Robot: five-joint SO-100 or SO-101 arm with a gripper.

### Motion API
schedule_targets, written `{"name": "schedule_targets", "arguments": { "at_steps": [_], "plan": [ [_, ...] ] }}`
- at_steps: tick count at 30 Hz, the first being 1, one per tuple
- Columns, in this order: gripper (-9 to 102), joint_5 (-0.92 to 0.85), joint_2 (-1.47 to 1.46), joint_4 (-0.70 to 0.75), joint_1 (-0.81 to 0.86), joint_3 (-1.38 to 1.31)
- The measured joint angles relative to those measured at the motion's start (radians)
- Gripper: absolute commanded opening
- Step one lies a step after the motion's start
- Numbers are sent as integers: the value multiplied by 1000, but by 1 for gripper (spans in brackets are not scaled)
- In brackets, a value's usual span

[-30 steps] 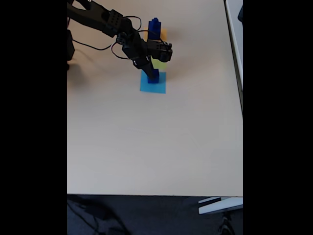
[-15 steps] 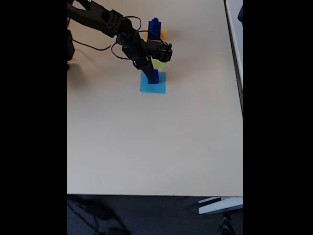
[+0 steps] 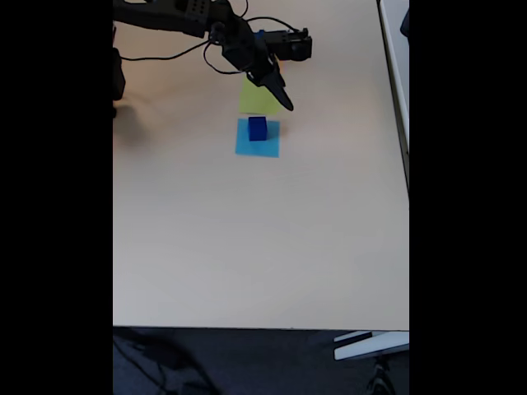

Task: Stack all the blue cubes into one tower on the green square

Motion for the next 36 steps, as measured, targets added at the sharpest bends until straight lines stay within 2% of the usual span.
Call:
{"name": "schedule_targets", "arguments": {
  "at_steps": [3,6,19,36],
  "plan": [
    [34,21,-37,97,-55,-158],
    [32,72,-54,130,-115,-230],
    [29,357,-95,135,-314,-258],
    [27,488,-176,135,-430,-256]
  ]
}}
